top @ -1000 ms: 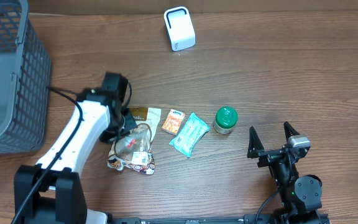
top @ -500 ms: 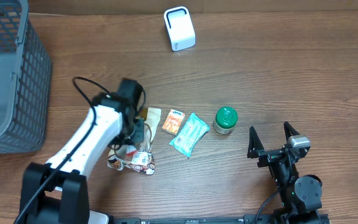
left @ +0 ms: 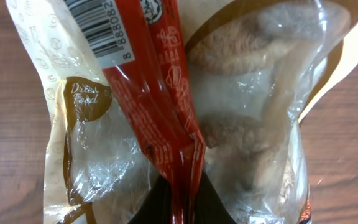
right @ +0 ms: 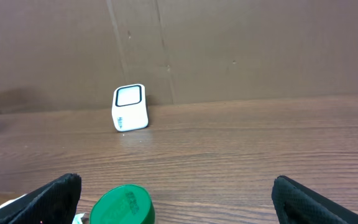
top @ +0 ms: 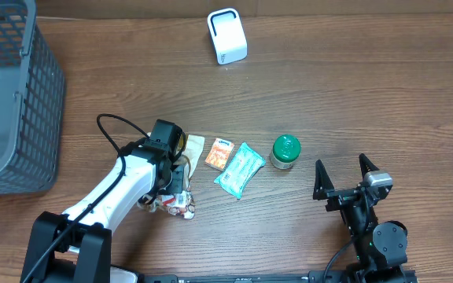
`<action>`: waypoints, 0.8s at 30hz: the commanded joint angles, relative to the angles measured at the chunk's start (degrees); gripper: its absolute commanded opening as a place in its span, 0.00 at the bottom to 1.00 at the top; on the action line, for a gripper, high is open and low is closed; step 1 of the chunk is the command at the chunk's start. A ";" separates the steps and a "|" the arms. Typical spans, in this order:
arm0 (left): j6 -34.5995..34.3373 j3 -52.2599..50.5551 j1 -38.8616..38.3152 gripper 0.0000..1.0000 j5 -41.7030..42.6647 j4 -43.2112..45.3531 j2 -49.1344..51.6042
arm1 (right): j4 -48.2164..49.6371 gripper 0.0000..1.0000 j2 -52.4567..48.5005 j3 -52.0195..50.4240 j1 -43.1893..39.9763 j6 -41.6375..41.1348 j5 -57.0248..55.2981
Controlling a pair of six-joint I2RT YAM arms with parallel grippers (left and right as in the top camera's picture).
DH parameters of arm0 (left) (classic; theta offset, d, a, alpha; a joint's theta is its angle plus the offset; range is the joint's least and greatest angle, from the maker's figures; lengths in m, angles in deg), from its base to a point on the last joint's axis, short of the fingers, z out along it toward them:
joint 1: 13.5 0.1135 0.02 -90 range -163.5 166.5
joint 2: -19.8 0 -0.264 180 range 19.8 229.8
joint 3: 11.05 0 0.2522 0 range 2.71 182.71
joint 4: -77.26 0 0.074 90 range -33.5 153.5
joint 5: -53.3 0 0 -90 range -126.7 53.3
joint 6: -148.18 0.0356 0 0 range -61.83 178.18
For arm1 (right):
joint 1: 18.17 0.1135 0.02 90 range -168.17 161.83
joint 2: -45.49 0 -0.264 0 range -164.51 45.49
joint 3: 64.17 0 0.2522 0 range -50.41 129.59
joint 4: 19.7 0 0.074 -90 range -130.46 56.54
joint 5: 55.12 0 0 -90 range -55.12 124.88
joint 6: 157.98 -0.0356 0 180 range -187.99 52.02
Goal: Scan the item barcode
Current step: 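Open the left gripper and raise it above the snack bag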
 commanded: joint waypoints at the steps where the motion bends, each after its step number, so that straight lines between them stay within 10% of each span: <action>1: -1.20 -2.54 -0.04 0.05 2.25 3.06 2.36 | 0.15 1.00 0.52 -0.57 -0.17 0.17 -0.35; 24: 0.31 11.69 -0.04 0.05 2.97 -9.18 2.43 | 0.15 1.00 0.52 -0.57 -0.17 0.17 -0.35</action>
